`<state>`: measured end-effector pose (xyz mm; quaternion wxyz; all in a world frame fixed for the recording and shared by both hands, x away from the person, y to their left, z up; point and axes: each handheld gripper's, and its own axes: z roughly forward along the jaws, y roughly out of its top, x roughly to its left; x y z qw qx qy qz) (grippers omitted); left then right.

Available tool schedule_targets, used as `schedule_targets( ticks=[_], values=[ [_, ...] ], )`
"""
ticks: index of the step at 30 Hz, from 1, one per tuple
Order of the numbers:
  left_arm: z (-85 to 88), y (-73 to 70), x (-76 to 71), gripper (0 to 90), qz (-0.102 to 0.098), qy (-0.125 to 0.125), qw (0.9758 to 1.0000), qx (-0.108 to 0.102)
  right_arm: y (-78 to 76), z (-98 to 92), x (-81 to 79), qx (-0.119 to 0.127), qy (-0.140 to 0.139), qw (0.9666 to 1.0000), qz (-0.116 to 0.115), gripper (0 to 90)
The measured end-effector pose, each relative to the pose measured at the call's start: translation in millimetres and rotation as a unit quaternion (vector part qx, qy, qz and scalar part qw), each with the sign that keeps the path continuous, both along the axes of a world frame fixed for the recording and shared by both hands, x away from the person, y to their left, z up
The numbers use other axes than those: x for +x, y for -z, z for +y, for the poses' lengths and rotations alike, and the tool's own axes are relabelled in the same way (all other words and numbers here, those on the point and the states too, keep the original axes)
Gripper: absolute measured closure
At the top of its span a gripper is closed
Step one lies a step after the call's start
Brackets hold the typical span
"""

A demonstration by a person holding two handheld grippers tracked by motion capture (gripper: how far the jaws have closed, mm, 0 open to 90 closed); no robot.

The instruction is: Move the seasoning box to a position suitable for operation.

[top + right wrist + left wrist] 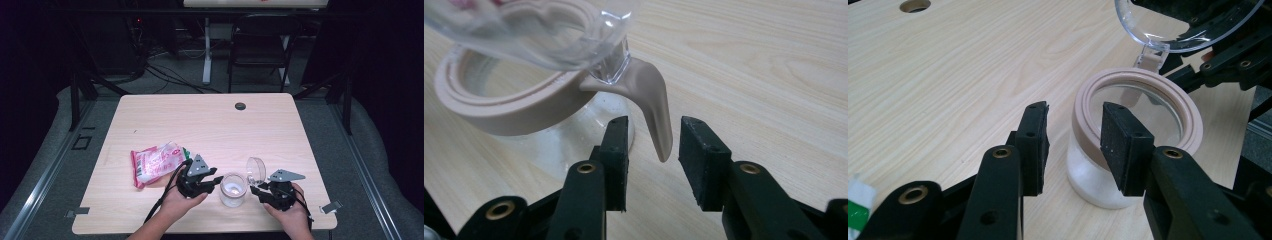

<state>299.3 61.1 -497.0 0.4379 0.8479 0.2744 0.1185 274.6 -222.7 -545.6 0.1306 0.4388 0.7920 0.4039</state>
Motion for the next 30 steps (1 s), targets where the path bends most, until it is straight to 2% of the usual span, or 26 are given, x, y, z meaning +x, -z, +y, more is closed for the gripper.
schedule_targets(
  ticks=[4,9,12,16,21,30],
  values=[
    [5.7,-0.3,-0.2,63.5,0.001,-0.009,1.0000,-0.001,4.1,5.2,3.7,-0.004,0.001,1.0000,-0.006,66.8],
    [12.1,-0.7,-0.9,63.5,0.001,-0.021,0.9998,-0.005,3.8,5.9,8.7,0.013,0.007,0.9998,-0.016,72.7],
    [17.0,-0.9,-1.3,63.5,0.001,-0.027,0.9996,-0.004,4.3,5.4,12.4,0.023,0.008,0.9996,-0.013,73.6],
    [23.5,-1.1,-1.7,63.5,0.001,-0.038,0.9993,-0.007,4.1,4.8,17.8,0.018,0.013,0.9997,-0.014,75.4],
    [31.0,-1.2,-2.5,63.4,0.005,-0.052,0.9986,-0.011,5.5,3.0,27.2,0.038,0.021,0.9990,-0.008,75.8],
    [44.9,-2.6,-3.8,63.3,0.000,-0.074,0.9972,-0.012,6.7,2.6,42.4,0.048,0.024,0.9986,-0.004,76.9]
  ],
)
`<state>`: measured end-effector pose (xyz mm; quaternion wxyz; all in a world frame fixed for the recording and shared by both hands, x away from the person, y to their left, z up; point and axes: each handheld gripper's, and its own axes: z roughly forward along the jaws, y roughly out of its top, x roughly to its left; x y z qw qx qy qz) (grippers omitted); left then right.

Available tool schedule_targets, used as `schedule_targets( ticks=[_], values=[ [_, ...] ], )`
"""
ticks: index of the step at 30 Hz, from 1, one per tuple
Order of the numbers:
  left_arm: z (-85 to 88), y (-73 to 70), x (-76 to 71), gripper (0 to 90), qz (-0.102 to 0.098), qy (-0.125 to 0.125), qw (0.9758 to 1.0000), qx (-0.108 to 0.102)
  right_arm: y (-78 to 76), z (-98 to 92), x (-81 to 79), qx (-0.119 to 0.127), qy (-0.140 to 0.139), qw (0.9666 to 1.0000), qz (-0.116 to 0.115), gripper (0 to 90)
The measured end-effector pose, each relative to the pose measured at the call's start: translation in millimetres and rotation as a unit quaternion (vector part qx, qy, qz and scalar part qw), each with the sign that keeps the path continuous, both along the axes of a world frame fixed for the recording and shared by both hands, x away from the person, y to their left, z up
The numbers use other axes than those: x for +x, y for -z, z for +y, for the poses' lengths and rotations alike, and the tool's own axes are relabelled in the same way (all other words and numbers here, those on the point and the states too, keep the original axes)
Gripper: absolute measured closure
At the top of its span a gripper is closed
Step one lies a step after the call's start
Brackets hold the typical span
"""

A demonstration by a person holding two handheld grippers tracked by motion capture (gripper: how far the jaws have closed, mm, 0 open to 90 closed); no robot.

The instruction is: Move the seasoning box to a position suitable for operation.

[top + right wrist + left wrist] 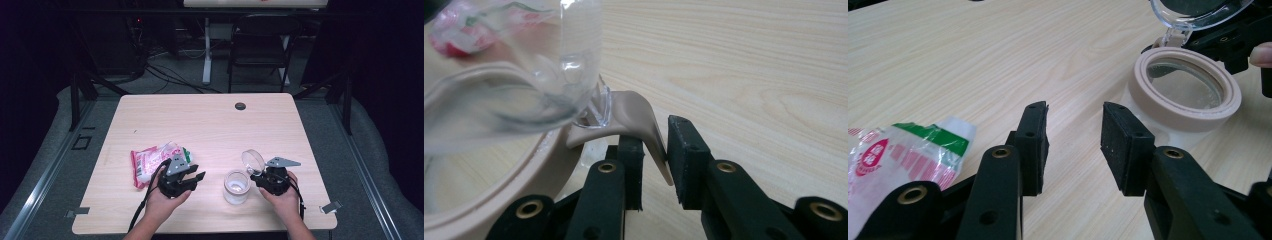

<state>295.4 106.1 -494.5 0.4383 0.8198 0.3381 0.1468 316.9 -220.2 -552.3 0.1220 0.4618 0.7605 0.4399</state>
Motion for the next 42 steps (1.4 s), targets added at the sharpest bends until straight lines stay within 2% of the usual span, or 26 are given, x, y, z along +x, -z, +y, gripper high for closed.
schedule_targets(
  ticks=[9,13,17,23,24,27,32,35,39,42],
  values=[
    [14.6,-1.6,-1.2,63.2,-0.004,-0.026,0.9996,-0.004,-0.1,-2.5,11.8,0.011,0.000,0.9999,-0.001,78.7],
    [21.9,-2.2,-0.6,63.1,-0.005,-0.037,0.9993,-0.005,-0.9,-4.1,16.3,0.003,-0.002,1.0000,-0.003,79.0],
    [30.9,-2.3,0.7,62.5,-0.005,-0.051,0.9987,-0.003,-1.1,-7.9,21.4,0.001,0.005,1.0000,-0.004,79.0],
    [47.0,-1.8,3.4,61.8,-0.004,-0.079,0.9968,-0.014,-0.6,-14.1,29.7,0.007,0.010,0.9999,-0.005,79.0],
    [49.2,-1.8,4.1,61.7,-0.005,-0.080,0.9968,-0.011,-0.8,-15.2,30.9,0.001,0.010,0.9999,-0.006,79.0],
    [54.9,-0.1,6.1,60.9,-0.001,-0.089,0.9959,-0.014,0.0,-16.5,33.0,0.010,0.012,0.9999,-0.005,78.6],
    [59.4,3.5,11.1,56.2,0.013,-0.088,0.9961,-0.004,0.6,-18.7,34.2,0.022,0.015,0.9997,0.001,74.9],
    [61.8,6.1,13.1,55.4,0.010,-0.091,0.9958,0.003,-0.5,-21.0,32.5,0.019,0.016,0.9997,0.002,71.0],
    [66.5,7.0,16.0,54.0,0.009,-0.094,0.9955,0.002,-2.5,-24.9,28.6,0.003,0.020,0.9998,0.000,67.5],
    [71.3,8.5,19.8,51.2,0.018,-0.097,0.9952,0.005,-4.6,-28.1,24.3,-0.006,0.024,0.9997,-0.004,65.6]
  ],
)
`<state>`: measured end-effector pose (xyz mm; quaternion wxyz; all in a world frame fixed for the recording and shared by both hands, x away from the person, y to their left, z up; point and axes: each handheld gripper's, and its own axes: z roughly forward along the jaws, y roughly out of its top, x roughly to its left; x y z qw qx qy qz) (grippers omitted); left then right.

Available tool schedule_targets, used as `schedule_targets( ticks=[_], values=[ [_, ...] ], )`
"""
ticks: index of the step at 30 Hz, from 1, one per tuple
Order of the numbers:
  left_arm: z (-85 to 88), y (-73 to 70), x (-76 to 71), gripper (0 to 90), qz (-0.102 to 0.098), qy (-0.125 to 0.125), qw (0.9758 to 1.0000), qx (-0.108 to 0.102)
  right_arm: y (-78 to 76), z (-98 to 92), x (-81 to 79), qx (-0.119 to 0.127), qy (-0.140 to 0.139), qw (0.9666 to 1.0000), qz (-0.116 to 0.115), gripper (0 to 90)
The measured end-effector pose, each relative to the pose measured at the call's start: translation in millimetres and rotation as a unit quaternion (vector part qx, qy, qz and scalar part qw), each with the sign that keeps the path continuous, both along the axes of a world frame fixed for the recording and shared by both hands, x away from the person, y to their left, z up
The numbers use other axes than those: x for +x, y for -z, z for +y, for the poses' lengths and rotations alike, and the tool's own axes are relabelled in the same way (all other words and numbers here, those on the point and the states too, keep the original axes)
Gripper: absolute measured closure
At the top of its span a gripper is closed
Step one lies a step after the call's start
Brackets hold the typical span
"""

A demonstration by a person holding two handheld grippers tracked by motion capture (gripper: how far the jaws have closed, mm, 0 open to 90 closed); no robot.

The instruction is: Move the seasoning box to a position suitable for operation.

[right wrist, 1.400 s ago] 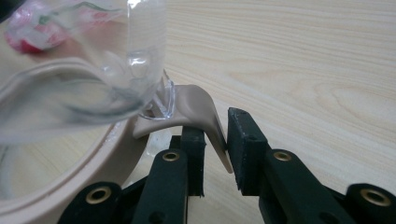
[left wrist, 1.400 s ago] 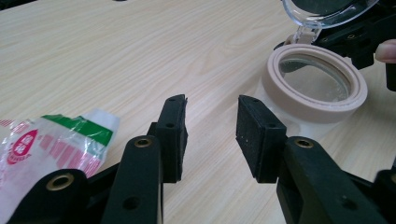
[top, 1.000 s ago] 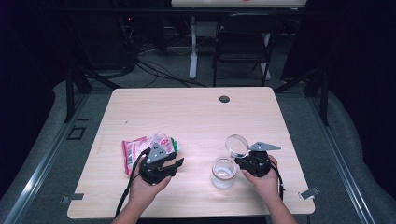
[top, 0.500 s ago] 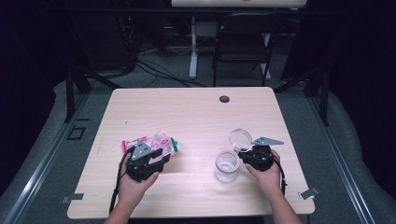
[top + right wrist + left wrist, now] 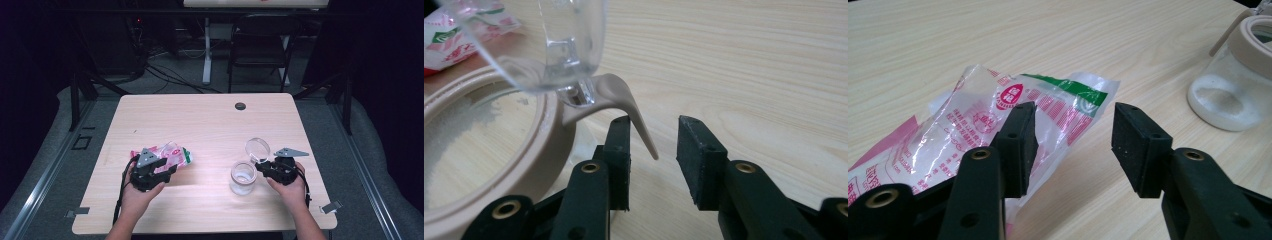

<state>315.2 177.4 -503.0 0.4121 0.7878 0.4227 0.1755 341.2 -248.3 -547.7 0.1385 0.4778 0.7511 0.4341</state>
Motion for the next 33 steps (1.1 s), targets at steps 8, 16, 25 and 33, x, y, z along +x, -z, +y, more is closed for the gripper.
schedule_targets(
  ticks=[8,16,25,33],
  values=[
    [9.6,6.8,8.7,49.4,0.012,-0.007,0.9999,0.006,-2.8,-7.2,-8.1,-0.009,0.015,0.9998,0.012,63.9],
    [1.3,15.5,15.2,42.0,0.008,-0.002,0.9994,0.033,-4.1,-8.2,-15.1,-0.025,0.020,0.9994,0.009,62.2],
    [-24.9,22.6,17.9,35.4,-0.006,0.009,0.9969,0.078,-3.8,-15.4,-24.8,-0.015,0.025,0.9996,0.006,60.6],
    [-46.8,32.0,21.6,36.2,-0.032,0.014,0.9906,0.132,-3.9,-20.7,-34.3,-0.019,0.034,0.9993,0.003,59.6]
  ],
)
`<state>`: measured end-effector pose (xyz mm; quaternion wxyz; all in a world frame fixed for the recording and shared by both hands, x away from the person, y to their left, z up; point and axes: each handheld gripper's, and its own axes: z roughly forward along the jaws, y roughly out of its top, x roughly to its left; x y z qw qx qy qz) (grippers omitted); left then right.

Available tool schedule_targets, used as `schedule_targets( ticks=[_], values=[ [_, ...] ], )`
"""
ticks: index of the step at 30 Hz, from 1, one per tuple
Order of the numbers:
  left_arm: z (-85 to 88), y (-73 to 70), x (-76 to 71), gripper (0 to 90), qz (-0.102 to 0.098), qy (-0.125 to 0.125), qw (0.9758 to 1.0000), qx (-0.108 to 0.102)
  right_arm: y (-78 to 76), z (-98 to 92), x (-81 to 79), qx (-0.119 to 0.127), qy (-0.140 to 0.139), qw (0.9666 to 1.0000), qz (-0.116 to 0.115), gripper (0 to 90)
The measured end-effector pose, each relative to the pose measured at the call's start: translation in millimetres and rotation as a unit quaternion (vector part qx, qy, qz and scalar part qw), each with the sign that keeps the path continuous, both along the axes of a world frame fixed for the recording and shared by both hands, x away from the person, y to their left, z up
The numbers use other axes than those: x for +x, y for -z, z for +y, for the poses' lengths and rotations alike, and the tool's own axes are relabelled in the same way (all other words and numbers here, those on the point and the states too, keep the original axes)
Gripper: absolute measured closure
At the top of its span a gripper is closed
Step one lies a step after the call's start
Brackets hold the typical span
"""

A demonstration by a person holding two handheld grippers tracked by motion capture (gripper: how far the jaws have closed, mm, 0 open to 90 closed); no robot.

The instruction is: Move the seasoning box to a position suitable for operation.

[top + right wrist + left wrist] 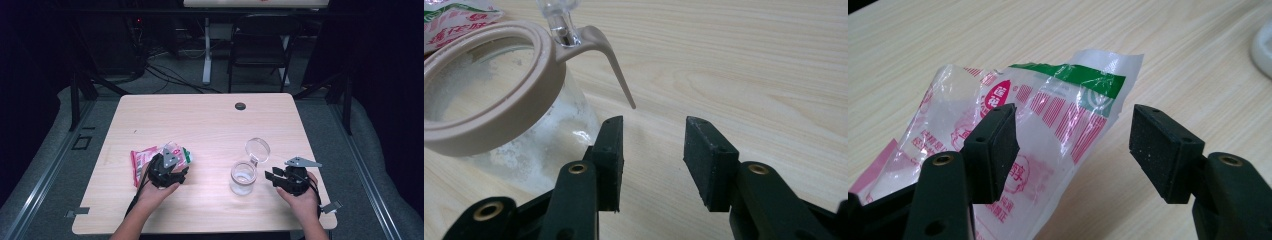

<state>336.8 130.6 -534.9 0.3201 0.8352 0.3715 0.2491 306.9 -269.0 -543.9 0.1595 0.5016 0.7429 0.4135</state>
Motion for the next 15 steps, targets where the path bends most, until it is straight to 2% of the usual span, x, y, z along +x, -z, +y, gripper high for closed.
schedule_targets(
  ticks=[5,8,15],
  values=[
    [-9.1,9.5,5.4,36.7,-0.007,-0.003,0.9995,0.030,0.0,-4.9,-7.7,-0.002,0.005,1.0000,-0.002,59.4],
    [-13.7,14.3,7.9,35.7,-0.018,-0.001,0.9984,0.053,-0.2,-8.3,-11.0,-0.002,0.011,0.9999,-0.001,59.3],
    [-16.7,23.0,14.6,36.3,-0.038,-0.025,0.9953,0.086,0.3,-14.0,-16.9,-0.002,0.020,0.9998,-0.001,59.2]
  ],
)
